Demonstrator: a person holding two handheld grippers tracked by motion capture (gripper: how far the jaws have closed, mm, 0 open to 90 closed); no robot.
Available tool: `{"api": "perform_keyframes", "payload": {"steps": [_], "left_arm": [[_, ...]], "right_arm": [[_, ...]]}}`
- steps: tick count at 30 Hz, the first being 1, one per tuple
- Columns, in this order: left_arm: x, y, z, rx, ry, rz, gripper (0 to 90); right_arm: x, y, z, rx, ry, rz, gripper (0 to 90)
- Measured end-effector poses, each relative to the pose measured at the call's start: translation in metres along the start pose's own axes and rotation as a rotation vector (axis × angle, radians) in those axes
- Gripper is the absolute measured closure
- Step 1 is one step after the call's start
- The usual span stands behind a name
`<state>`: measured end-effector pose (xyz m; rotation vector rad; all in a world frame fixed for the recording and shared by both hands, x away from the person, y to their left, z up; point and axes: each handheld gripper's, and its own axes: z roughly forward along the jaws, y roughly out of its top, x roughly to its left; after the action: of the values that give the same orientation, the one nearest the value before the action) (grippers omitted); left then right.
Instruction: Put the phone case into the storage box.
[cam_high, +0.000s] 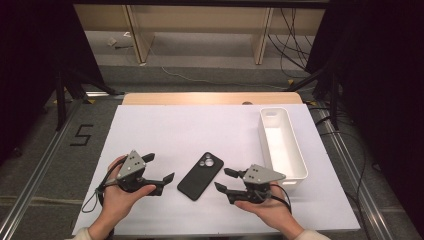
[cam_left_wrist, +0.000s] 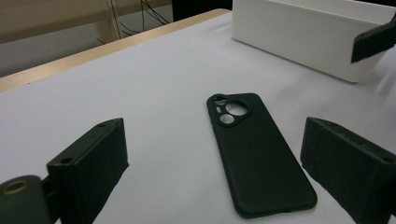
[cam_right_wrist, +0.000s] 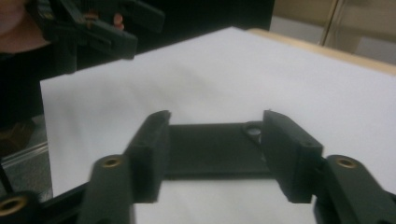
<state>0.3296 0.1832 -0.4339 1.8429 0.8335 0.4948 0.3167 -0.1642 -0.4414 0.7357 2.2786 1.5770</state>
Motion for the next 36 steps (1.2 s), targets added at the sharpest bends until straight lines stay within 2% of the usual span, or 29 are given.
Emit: {"api": "perform_keyframes", "payload": {"steps": [1, 2, 3, 8, 13, 19, 25, 36], "left_arm": [[0.000, 0.000, 0.000, 0.000, 0.001, 0.000, 7.3], [0.000, 0.000, 0.000, 0.001, 0.003, 0.001, 7.0], [0.000, 0.000, 0.001, 0.002, 0.004, 0.001, 7.0], [0.000, 0.001, 0.001, 0.006, 0.011, -0.003, 4.8], [-0.001, 0.001, 0.007, 0.047, -0.008, -0.005, 0.0], [-0.003, 0.004, 0.014, 0.056, -0.008, -0.010, 0.0], [-0.008, 0.008, 0.024, 0.094, -0.020, -0.012, 0.0], [-0.015, 0.017, 0.049, 0.140, -0.035, 0.006, 0.0]], "right_arm": [[0.000, 0.000, 0.000, 0.000, 0.000, 0.000, 42.4], [-0.002, 0.000, -0.011, -0.031, -0.010, -0.012, 34.4], [-0.002, 0.000, -0.011, -0.031, -0.010, -0.012, 34.4], [-0.005, -0.001, -0.036, -0.082, -0.033, -0.024, 20.3], [-0.006, -0.003, -0.053, -0.115, -0.056, -0.039, 15.3], [-0.010, -0.005, -0.064, -0.132, -0.101, -0.028, 6.2], [-0.012, -0.005, -0.067, -0.134, -0.121, -0.026, 4.2], [-0.014, -0.006, -0.069, -0.141, -0.114, -0.037, 5.2]]}}
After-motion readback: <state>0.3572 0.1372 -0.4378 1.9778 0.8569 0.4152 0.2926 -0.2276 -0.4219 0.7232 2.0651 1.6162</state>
